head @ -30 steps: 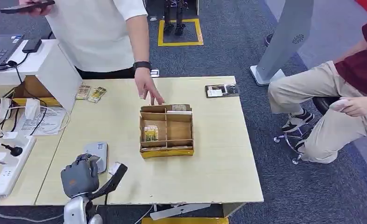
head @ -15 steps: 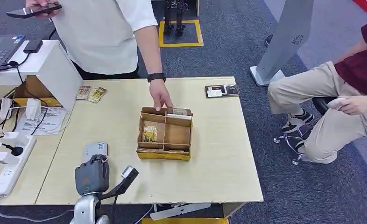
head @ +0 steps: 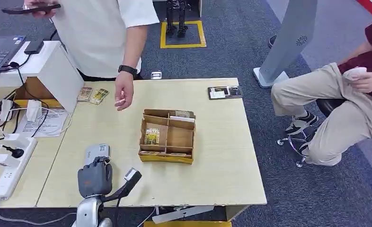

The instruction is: Pass the card to the sensor for recognition and then transmit it.

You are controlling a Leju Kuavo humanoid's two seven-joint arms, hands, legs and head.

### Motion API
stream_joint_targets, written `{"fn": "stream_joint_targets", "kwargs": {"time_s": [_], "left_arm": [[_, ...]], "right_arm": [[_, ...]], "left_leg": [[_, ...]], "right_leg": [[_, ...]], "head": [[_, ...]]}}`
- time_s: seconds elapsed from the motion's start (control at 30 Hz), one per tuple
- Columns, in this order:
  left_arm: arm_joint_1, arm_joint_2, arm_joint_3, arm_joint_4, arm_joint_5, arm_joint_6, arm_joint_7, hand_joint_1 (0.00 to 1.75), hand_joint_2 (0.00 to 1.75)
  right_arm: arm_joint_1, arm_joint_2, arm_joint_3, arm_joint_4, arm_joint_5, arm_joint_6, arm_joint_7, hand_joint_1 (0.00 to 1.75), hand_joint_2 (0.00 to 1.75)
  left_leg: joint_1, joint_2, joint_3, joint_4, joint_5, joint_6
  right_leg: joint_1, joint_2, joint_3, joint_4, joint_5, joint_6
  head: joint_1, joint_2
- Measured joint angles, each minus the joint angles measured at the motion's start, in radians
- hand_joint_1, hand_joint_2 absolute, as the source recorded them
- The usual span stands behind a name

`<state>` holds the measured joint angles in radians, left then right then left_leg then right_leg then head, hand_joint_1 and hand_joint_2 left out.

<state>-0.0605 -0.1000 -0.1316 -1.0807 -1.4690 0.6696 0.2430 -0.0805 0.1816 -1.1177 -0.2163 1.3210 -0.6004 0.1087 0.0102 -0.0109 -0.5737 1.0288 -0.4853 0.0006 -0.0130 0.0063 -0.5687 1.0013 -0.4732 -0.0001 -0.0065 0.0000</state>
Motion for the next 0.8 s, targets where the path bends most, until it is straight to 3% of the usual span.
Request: {"fn": "stream_joint_targets", "kwargs": {"time_s": [0.07, 0.1, 0.2, 0.27, 0.33, 0.47, 0.8], "left_arm": [[0.013, -0.010, 0.004, -0.038, 0.028, 0.026, -0.067, 1.75, 1.75], [0.024, -0.027, 0.016, -0.082, 0.053, 0.032, -0.140, 1.75, 1.75], [0.036, -0.104, 0.115, -0.214, 0.150, 0.035, -0.436, 1.75, 1.75], [0.021, -0.151, 0.179, -0.283, 0.215, 0.035, -0.556, 1.71, 1.75], [0.005, -0.178, 0.221, -0.330, 0.233, 0.034, -0.583, 1.73, 1.75], [-0.008, -0.184, 0.249, -0.395, 0.251, 0.033, -0.617, 1.69, 1.75], [-0.063, -0.188, 0.280, -0.422, 0.222, 0.032, -0.627, 1.75, 1.75]], "right_arm": [[0.000, 0.000, 0.000, 0.000, 0.008, -0.001, 0.000, 0.00, 0.00], [0.000, 0.000, 0.000, 0.000, 0.010, -0.001, 0.000, 0.00, 0.00], [0.000, 0.000, 0.002, 0.000, 0.023, -0.003, 0.001, 0.00, 0.00], [0.000, 0.000, 0.005, 0.000, 0.031, -0.003, 0.001, 0.00, 0.00], [0.000, 0.000, 0.008, 0.000, 0.034, -0.002, 0.001, 0.00, 0.00], [-0.001, 0.000, 0.010, 0.000, 0.042, 0.000, 0.001, 0.00, 0.00], [-0.005, 0.000, 0.027, 0.000, 0.056, 0.005, 0.001, 0.00, 0.00]], "left_leg": [[0.000, 0.000, 0.000, 0.000, 0.000, 0.000], [0.000, 0.000, 0.000, 0.000, 0.000, 0.000], [0.000, 0.000, -0.002, 0.000, 0.000, 0.000], [0.000, 0.000, -0.002, 0.000, 0.000, 0.000], [0.000, 0.000, -0.001, 0.001, 0.000, 0.001], [0.000, 0.000, -0.001, 0.001, 0.000, 0.001], [0.000, 0.001, -0.002, 0.001, 0.000, 0.001]], "right_leg": [[0.000, 0.000, 0.000, 0.000, 0.000, 0.000], [0.000, 0.000, -0.001, 0.000, 0.000, 0.000], [0.000, 0.000, -0.002, 0.000, 0.000, 0.000], [0.000, 0.000, -0.002, 0.000, 0.000, 0.000], [0.000, 0.000, -0.002, 0.000, 0.000, 0.000], [0.000, 0.001, -0.003, 0.000, 0.000, 0.000], [0.000, 0.002, -0.003, 0.000, 0.000, 0.000]], "head": [[0.000, 0.000], [0.000, 0.000], [0.000, 0.000], [0.000, 0.000], [0.000, 0.000], [-0.001, 0.000], [-0.001, 0.000]]}}
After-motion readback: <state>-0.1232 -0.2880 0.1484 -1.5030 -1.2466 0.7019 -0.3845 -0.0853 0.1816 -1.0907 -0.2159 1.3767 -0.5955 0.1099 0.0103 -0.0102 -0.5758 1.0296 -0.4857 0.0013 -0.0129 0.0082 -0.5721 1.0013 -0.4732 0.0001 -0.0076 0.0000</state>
